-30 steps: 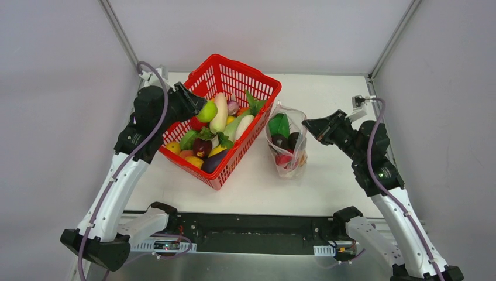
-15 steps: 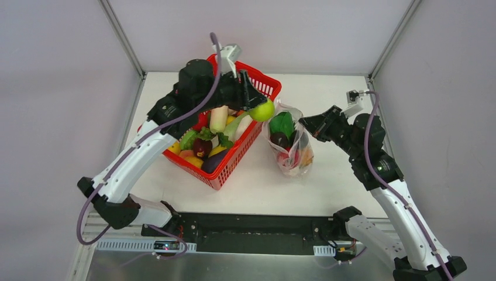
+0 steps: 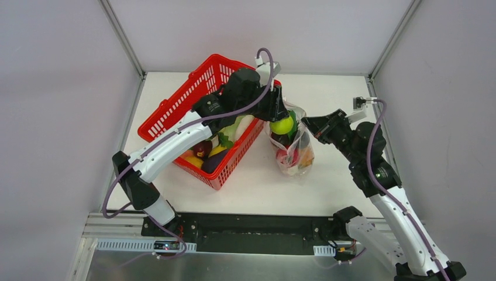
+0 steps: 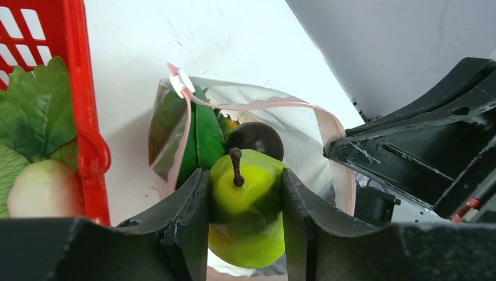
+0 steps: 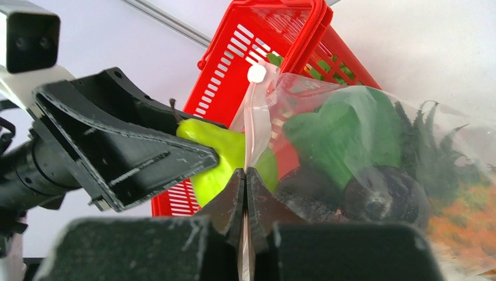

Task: Place the food in the zip-top bag and seal the zipper
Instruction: Place the fake fruit in the zipper food storage bag.

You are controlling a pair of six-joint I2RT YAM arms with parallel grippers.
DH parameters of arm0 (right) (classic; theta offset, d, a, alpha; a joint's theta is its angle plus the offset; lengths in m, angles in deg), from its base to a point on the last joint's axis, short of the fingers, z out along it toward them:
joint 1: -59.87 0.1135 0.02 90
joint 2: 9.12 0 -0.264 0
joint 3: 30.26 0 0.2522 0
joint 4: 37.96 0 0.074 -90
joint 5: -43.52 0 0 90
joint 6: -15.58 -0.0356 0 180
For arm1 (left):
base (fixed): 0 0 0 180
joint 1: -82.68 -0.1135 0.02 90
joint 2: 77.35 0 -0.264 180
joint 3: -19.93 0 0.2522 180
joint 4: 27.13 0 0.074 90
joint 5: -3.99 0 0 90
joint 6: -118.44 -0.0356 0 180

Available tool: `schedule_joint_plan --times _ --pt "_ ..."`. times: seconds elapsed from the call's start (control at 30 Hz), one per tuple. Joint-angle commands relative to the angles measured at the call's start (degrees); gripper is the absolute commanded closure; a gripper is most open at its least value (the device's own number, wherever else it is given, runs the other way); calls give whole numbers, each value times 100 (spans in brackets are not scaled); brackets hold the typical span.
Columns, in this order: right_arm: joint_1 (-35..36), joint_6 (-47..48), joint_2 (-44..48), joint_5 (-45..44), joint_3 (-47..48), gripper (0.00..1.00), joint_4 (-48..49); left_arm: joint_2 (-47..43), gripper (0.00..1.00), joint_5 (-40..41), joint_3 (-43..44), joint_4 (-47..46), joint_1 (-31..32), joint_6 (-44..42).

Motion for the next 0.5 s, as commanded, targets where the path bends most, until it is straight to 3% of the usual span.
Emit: schedule_joint_plan --times 0.0,0.27,0.47 --pt "20 -400 162 -142 -73 100 708 10 96 765 24 -521 276 -179" --pt "27 -1174 306 -558 -429 100 1250 150 77 1647 -303 -1258 572 217" --pt "20 -1312 414 -862 -511 100 1291 537 46 1739 -201 -1180 676 339"
